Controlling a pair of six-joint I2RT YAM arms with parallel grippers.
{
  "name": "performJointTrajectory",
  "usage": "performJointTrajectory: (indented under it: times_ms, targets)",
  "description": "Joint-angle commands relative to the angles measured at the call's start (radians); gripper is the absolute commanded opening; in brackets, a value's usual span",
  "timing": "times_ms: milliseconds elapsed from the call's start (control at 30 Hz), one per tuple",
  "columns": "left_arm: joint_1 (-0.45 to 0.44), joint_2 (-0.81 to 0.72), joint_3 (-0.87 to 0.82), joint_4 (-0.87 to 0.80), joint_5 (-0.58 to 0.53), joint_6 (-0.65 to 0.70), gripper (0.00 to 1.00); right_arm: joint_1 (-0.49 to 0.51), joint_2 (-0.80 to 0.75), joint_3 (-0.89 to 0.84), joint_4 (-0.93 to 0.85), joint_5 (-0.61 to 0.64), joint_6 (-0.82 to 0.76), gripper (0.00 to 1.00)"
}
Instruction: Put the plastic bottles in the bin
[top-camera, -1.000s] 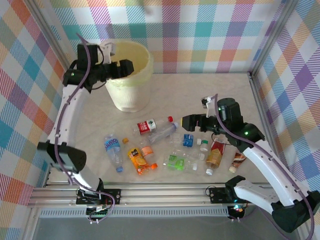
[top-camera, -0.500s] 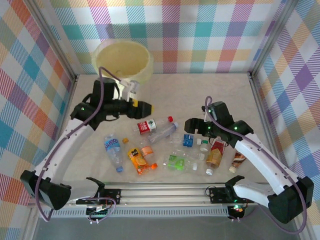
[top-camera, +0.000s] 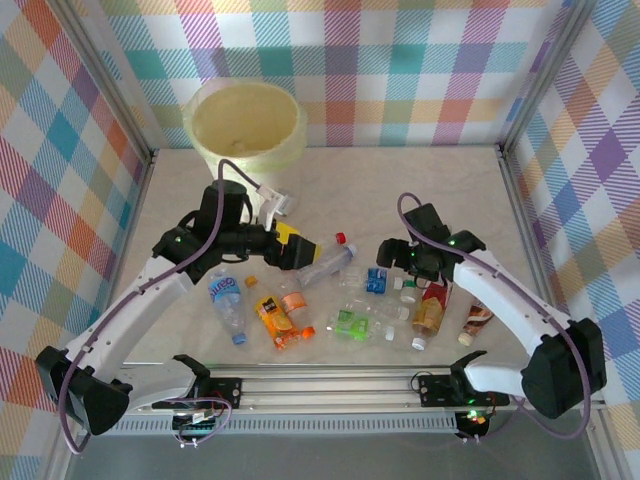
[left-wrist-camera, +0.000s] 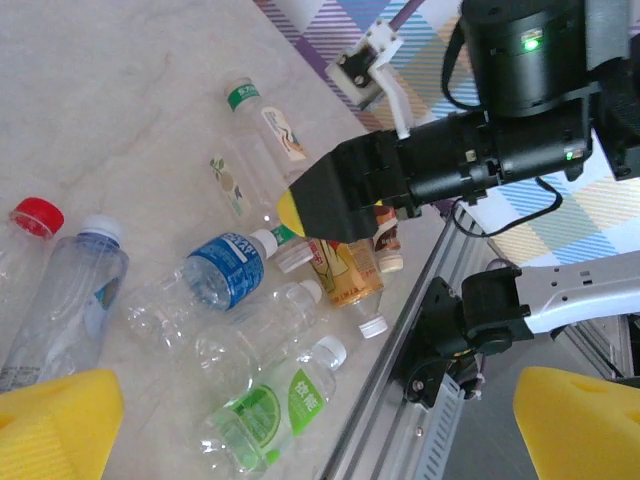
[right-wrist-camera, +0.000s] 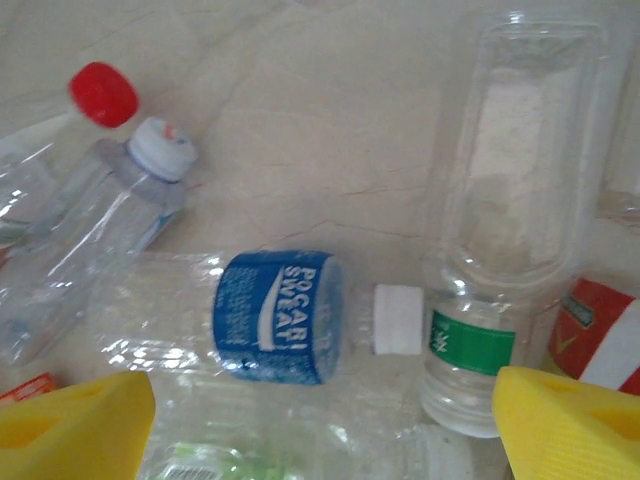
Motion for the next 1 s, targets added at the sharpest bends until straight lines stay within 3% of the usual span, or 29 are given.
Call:
performJointTrajectory:
  times_ms: [0, 400, 967]
  targets:
    - [-0.018, -0.021, 0.002, 0.001, -0.009, 0.029, 1.00, -0.044, 0.028, -0.012, -0.002, 0.028, -0.003, 0.88]
    - [-0.035, 0.009, 0.017, -0.035, -0.026, 0.044, 1.00, -0.138, 0.149, -0.048, 0.084, 0.009, -0.040, 0.77]
    - [-0.046, 0.037, 0.013, -0.037, -0.016, 0.043, 1.00, -0.142, 0.266, -0.045, 0.163, 0.033, -0.031, 0.72]
